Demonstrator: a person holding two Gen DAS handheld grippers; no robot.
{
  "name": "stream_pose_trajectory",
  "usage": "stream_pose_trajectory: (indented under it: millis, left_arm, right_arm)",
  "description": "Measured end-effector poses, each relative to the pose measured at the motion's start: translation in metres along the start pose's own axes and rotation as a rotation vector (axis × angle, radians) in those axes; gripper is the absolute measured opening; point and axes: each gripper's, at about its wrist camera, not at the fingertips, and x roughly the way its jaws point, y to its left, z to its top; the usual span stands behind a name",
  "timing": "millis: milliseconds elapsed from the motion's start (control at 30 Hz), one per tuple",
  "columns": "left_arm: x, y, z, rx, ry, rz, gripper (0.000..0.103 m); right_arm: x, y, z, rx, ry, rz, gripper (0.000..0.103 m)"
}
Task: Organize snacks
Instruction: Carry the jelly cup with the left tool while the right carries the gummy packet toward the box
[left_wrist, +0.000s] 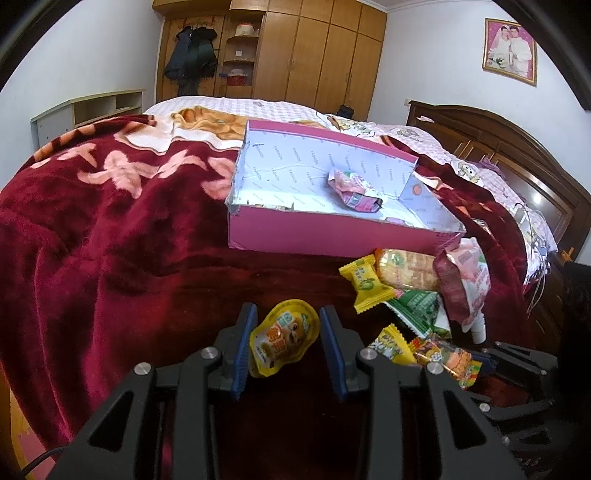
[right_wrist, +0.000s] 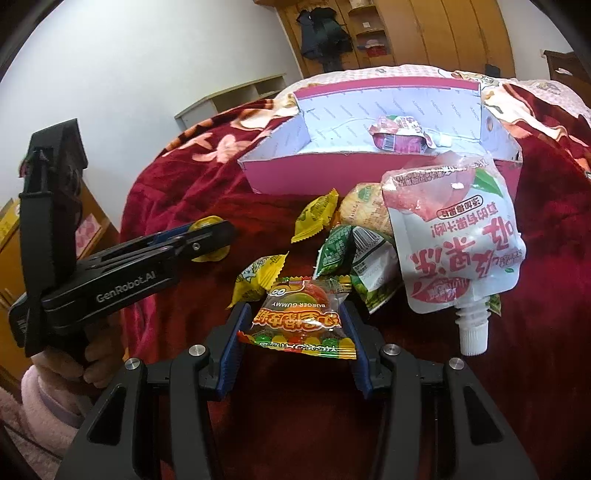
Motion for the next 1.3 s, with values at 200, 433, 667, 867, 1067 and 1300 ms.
stream_pose_trajectory:
  millis: [200, 433, 667, 867, 1067, 1300]
  left_arm:
    - [-0.008, -0.011, 0.001, 0.02, -0.011, -0.005, 0.037]
    - [-0.015, -0.019, 0.001, 0.033, -0.02, -0.016, 0.037]
    - [-0.018, -0.024, 0.002, 0.043, -0.025, -0.022, 0.037]
    - [-0.02, -0.025, 0.004, 0.039, -0.029, -0.032, 0.037]
    - [-0.021, -0.027, 0.009, 0.036, -0.031, -0.04, 0.037]
    - [-0.022, -0.029, 0.018, 0.048, -0.052, -0.043, 0.037]
  right_arm:
    - [-0.014, 0.003, 0.001, -0.009, -0.035, 0.016, 0.05]
    - [-0.028, 0.003, 0.003, -0.004, -0.069, 0.021, 0.05]
    - [-0.034, 0.001, 0.004, -0.004, -0.087, 0.02, 0.05]
    - [-0.035, 0.0, 0.006, -0.003, -0.093, 0.02, 0.05]
    - [-0.038, -0.001, 0.01, -0.01, -0.105, 0.015, 0.05]
    - [-0.05, -0.006, 0.021, -0.021, -0.141, -0.009, 0.05]
